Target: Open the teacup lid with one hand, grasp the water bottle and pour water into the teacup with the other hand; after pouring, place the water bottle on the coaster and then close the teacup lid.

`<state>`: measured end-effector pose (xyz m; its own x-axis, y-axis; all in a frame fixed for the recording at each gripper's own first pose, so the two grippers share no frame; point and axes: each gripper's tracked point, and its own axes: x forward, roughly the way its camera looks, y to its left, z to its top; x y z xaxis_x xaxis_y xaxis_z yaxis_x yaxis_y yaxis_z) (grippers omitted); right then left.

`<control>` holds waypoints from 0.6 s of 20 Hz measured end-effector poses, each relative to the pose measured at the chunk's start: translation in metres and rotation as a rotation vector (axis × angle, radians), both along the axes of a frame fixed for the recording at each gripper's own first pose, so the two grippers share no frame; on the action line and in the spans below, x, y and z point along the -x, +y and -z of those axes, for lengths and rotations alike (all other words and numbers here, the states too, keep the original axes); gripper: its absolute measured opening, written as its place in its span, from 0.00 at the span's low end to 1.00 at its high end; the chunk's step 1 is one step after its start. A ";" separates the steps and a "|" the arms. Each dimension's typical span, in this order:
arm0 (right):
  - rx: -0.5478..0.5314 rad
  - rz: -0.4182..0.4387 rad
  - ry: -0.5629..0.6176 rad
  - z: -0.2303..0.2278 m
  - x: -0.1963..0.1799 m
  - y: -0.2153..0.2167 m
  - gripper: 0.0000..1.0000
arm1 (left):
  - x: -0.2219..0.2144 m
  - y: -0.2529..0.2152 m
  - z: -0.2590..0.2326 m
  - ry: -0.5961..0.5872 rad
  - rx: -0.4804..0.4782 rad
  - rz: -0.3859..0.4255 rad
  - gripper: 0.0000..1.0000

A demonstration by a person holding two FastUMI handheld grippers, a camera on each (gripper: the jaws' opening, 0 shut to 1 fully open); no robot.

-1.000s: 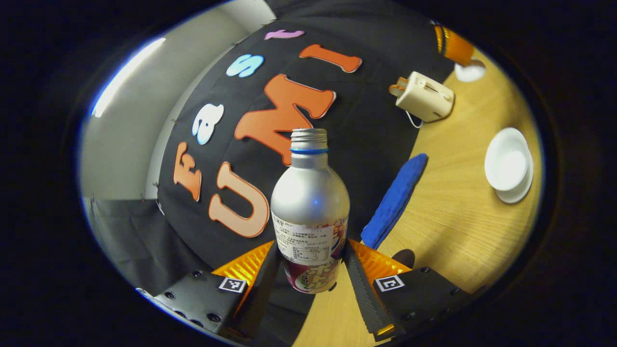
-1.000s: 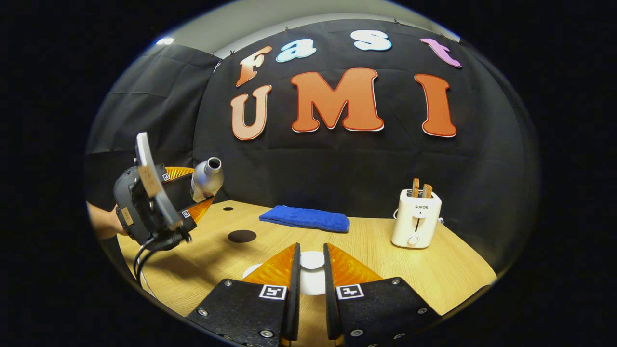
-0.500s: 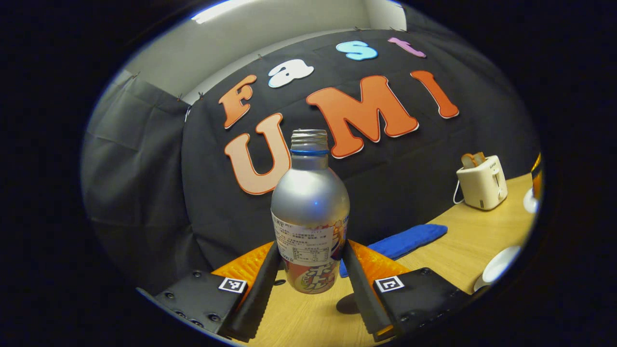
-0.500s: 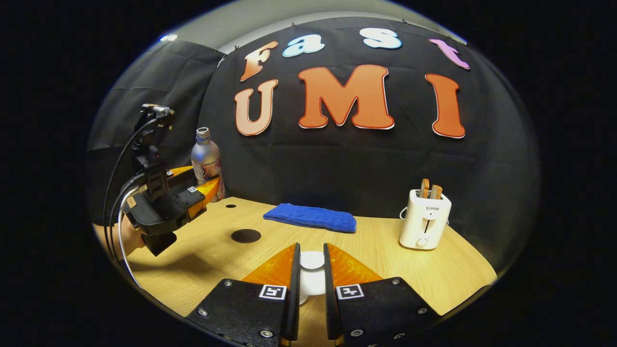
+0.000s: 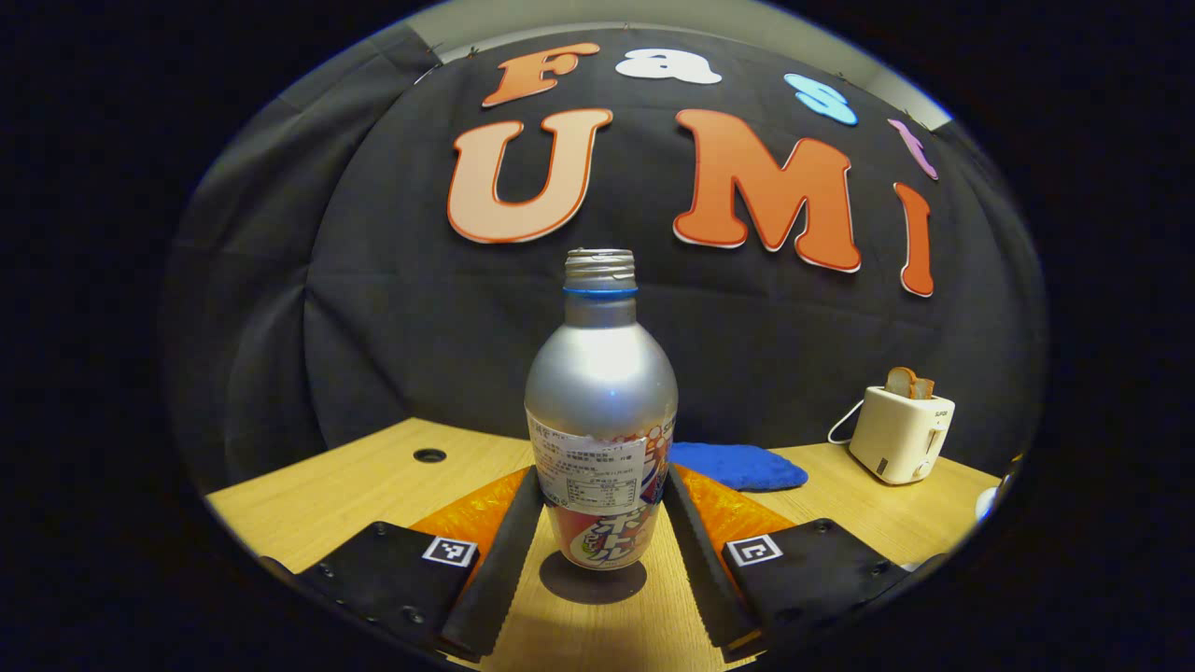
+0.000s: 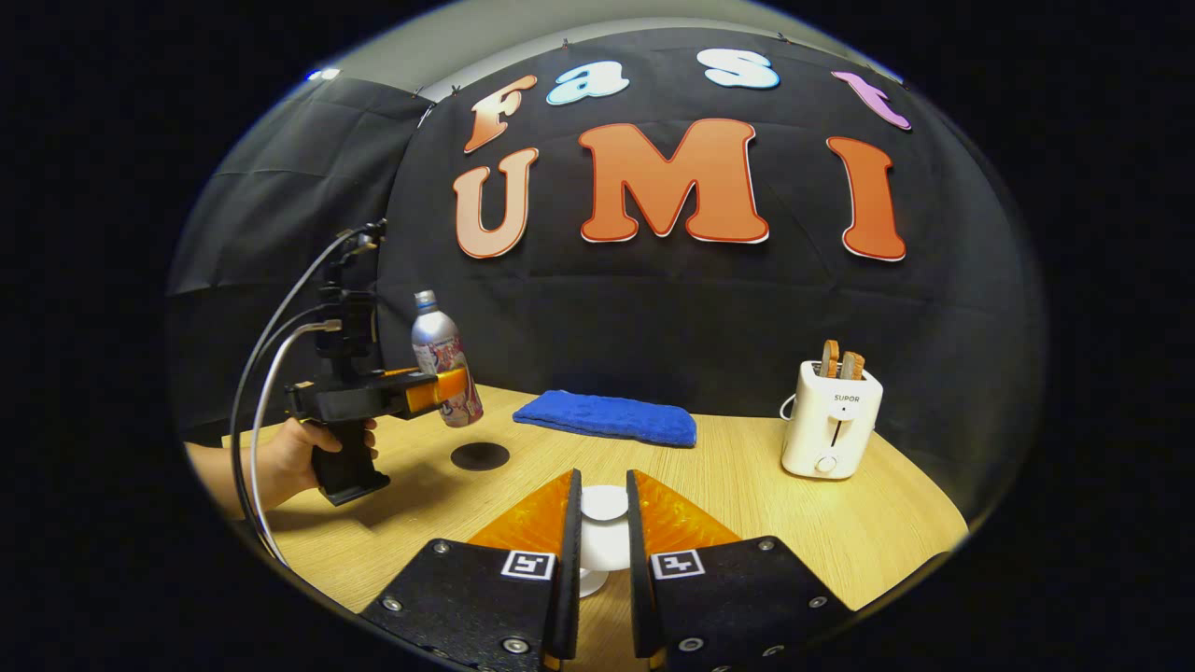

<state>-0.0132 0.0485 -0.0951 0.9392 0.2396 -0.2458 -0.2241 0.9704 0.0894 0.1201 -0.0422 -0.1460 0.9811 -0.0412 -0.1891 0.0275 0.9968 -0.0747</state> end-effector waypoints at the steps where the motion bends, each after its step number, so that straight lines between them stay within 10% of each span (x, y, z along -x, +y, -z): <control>1: 0.003 -0.004 0.003 0.002 0.000 0.001 0.23 | -0.001 0.001 0.009 0.025 0.000 0.000 0.80; 12: -0.023 -0.048 0.033 0.010 -0.002 0.022 0.23 | -0.026 0.021 0.051 0.164 -0.035 0.018 0.81</control>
<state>-0.0115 0.0704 -0.1046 0.9181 0.2896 -0.2705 -0.2666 0.9564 0.1193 0.1460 -0.0212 -0.1967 0.9360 -0.0488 -0.3485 0.0355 0.9984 -0.0444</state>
